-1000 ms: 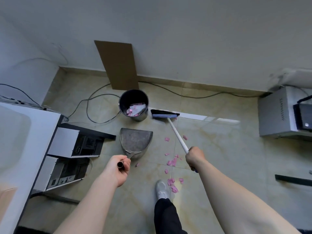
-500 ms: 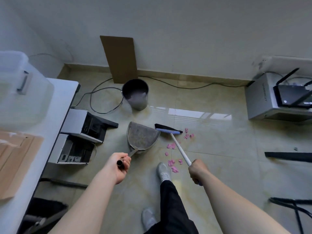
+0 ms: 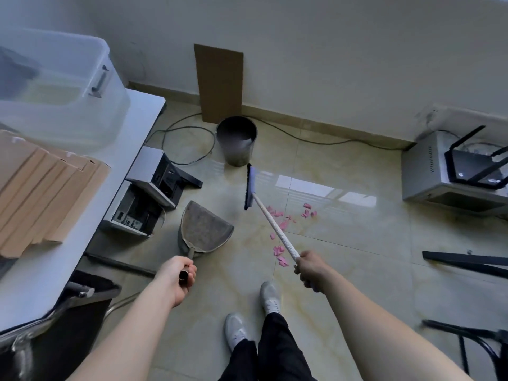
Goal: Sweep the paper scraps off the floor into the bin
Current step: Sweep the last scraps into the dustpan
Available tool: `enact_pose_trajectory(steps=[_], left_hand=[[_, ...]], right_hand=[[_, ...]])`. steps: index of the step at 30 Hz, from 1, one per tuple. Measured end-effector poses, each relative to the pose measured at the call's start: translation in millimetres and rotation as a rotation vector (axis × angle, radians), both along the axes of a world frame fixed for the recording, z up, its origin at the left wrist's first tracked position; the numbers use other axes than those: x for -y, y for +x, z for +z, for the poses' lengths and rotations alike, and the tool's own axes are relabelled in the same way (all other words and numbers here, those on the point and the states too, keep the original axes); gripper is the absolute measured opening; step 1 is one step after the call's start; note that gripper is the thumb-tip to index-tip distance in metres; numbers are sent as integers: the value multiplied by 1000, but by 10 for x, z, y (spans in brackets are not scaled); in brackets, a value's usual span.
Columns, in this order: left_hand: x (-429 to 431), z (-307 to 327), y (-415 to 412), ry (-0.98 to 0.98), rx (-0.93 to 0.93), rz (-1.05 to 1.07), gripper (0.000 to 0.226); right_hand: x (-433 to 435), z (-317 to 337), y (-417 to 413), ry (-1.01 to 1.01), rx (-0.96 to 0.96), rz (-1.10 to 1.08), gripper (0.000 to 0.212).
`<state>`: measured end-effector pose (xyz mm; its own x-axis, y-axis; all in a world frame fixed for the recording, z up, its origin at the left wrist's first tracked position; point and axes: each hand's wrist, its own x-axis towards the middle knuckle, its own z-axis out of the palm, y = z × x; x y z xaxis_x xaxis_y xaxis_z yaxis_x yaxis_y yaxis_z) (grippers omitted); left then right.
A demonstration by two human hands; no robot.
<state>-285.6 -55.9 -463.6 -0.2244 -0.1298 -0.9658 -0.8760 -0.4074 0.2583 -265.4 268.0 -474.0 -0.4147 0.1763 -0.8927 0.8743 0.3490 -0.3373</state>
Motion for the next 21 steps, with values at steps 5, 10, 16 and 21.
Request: enact_pose_trajectory(steps=[5, 10, 16, 21], left_hand=[[248, -98, 169, -106, -5, -8, 16], [395, -183, 414, -159, 31, -18, 16], [174, -223, 451, -178, 66, -57, 17], [-313, -250, 349, -163, 84, -123, 15]], right_hand=[[449, -60, -107, -34, 28, -8, 20], [676, -425, 16, -108, 99, -81, 25], [239, -662, 226, -92, 252, -153, 30], [-499, -546, 328, -60, 264, -210, 28]])
